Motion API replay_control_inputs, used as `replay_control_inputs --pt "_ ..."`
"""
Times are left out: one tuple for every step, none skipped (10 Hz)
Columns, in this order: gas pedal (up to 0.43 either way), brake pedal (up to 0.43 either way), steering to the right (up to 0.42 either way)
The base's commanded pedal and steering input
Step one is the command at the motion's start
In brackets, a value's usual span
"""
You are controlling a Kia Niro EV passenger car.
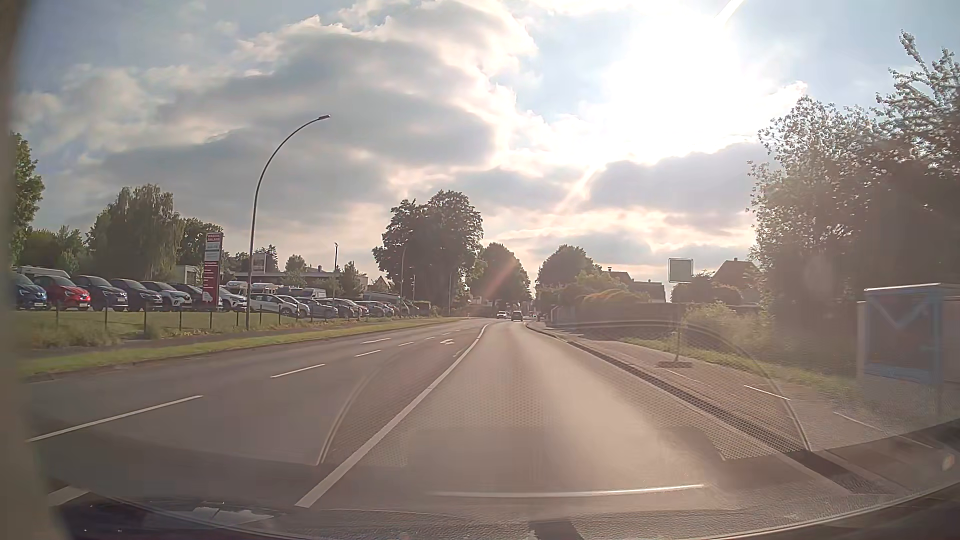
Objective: Follow the waypoints while adhering to traffic rules and regulations
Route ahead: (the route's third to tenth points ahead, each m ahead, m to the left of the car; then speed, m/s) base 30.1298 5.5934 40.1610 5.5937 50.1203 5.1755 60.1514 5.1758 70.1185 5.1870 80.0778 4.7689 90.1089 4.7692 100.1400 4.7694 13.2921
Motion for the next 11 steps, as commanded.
replay_control_inputs --pt "0.000 0.000 -0.006" --pt "0.000 0.000 -0.006" --pt "0.000 0.000 -0.006" --pt "0.000 0.000 -0.005" --pt "0.000 0.000 -0.005" --pt "0.000 0.000 -0.004" --pt "0.000 0.000 -0.001" --pt "0.000 0.000 -0.001" --pt "0.000 0.000 -0.001" --pt "0.000 0.000 -0.001" --pt "0.000 0.000 -0.001"
